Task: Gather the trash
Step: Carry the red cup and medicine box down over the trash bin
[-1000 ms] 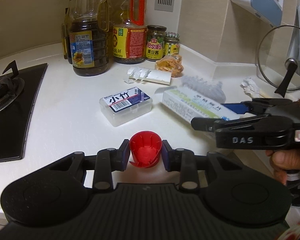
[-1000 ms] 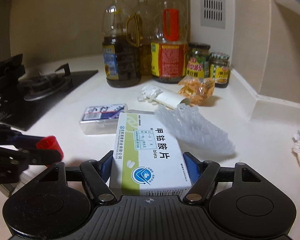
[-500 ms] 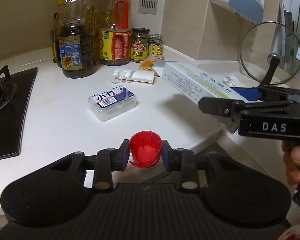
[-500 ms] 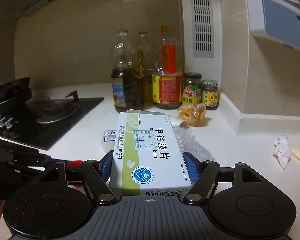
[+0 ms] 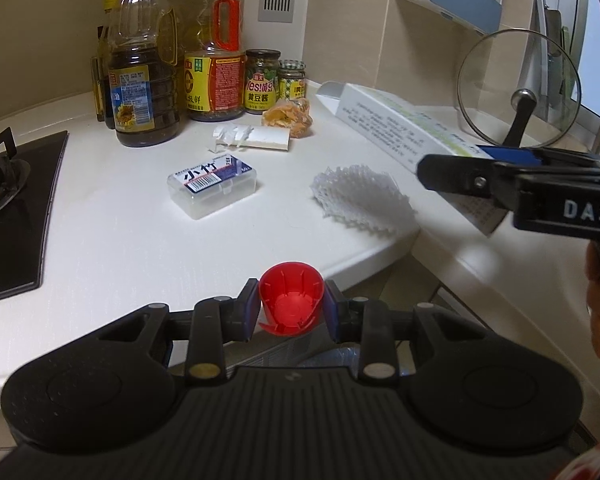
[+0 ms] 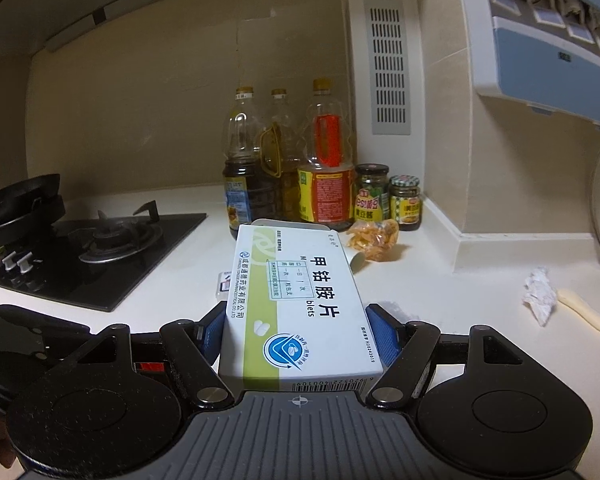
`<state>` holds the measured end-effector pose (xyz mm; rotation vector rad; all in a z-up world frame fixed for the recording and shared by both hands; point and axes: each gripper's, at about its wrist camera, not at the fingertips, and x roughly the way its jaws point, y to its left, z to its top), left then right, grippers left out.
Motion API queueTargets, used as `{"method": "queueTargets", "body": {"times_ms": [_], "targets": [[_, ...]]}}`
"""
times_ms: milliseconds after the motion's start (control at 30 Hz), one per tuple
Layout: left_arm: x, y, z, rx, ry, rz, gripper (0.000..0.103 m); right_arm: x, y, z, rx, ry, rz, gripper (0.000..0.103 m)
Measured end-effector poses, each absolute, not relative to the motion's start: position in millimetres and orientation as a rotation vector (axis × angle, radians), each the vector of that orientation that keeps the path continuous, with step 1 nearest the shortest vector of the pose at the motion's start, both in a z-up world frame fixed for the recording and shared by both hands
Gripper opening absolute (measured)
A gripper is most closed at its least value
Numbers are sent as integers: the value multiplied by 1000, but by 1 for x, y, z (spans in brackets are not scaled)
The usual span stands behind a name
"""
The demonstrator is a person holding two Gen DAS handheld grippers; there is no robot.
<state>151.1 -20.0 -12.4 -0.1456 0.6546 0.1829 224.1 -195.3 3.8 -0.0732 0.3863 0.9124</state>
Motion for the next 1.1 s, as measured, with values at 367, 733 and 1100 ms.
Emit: {"method": "queueTargets", "body": {"times_ms": [367, 733, 1100], "targets": [[134, -36, -25, -131, 691, 132, 30, 168, -237, -15, -55, 439, 847, 71], [132, -53, -53, -118, 764, 71, 30, 139, -253, -49, -60, 516, 796, 71], [140, -56, -73, -112, 808, 47, 30, 137, -263, -71, -41, 542, 761, 71]]}}
